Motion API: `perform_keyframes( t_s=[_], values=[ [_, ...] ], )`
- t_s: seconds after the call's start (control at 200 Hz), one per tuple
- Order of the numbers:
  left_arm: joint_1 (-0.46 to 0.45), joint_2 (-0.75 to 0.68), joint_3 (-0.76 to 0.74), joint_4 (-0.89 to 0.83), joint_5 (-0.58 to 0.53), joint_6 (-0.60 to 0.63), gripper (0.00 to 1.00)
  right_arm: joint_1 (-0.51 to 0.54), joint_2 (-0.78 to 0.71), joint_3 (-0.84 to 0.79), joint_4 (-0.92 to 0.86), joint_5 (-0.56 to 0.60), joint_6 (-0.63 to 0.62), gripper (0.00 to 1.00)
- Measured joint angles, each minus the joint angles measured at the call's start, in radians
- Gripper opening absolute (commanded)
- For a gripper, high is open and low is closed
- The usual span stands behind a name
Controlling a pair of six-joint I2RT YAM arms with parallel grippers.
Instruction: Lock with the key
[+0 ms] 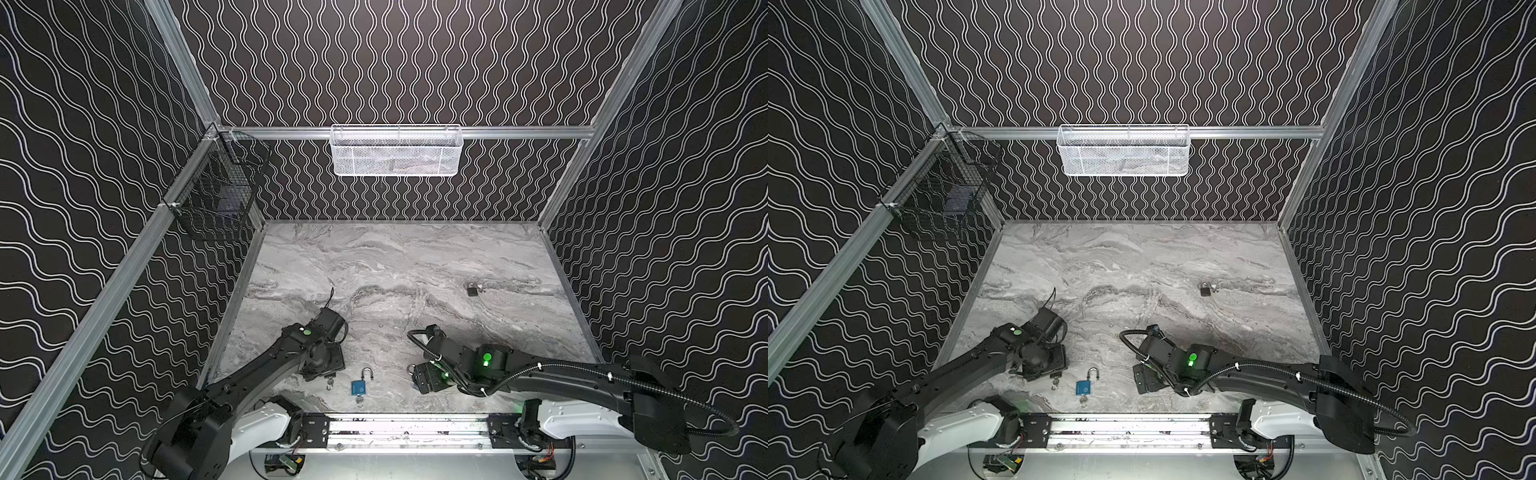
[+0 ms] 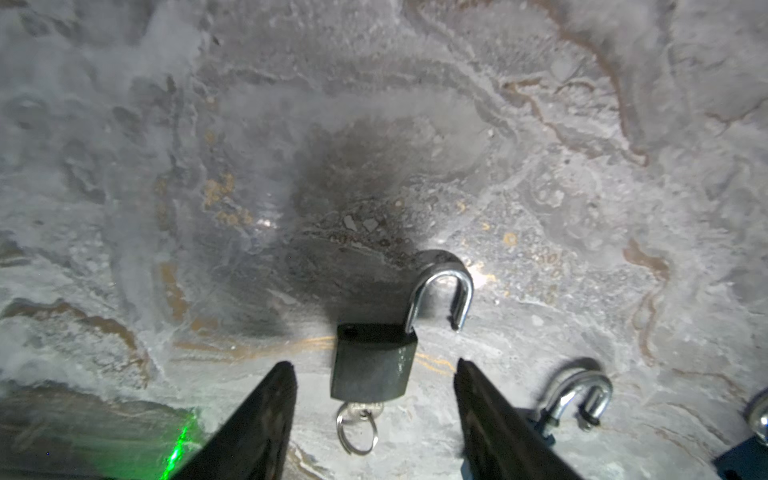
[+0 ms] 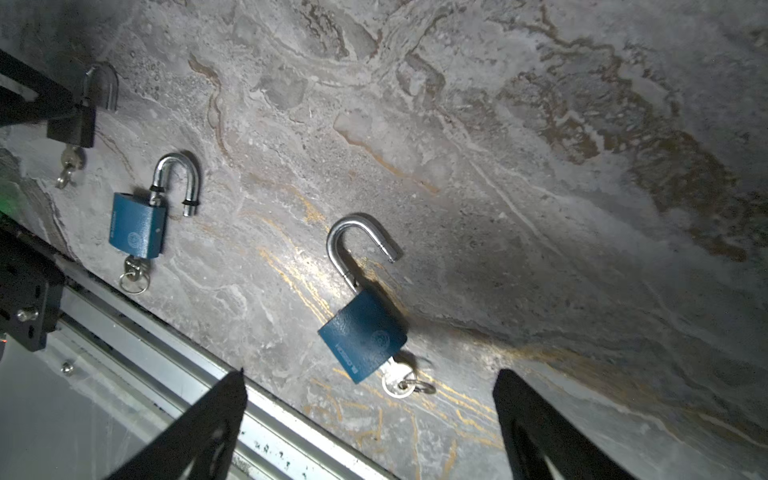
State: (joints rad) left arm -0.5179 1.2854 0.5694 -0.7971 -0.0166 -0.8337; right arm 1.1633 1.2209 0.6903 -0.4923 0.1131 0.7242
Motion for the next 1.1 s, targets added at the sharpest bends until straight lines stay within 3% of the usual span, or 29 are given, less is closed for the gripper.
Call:
perform_keyframes(
  t_s=[0.355, 1.096],
  values=[
    [-0.047, 0.129, 0.013, 0.021, 0.024, -0.006, 0.55, -0.027, -0.053, -0.017, 0.005, -0.019, -0.011, 0.94],
    [-0.043, 0.223, 0.044, 0.008, 0.039, -0.030, 0.49, -0.098, -0.105, -0.063, 0.039, -0.074, -0.036, 0.92]
  ],
)
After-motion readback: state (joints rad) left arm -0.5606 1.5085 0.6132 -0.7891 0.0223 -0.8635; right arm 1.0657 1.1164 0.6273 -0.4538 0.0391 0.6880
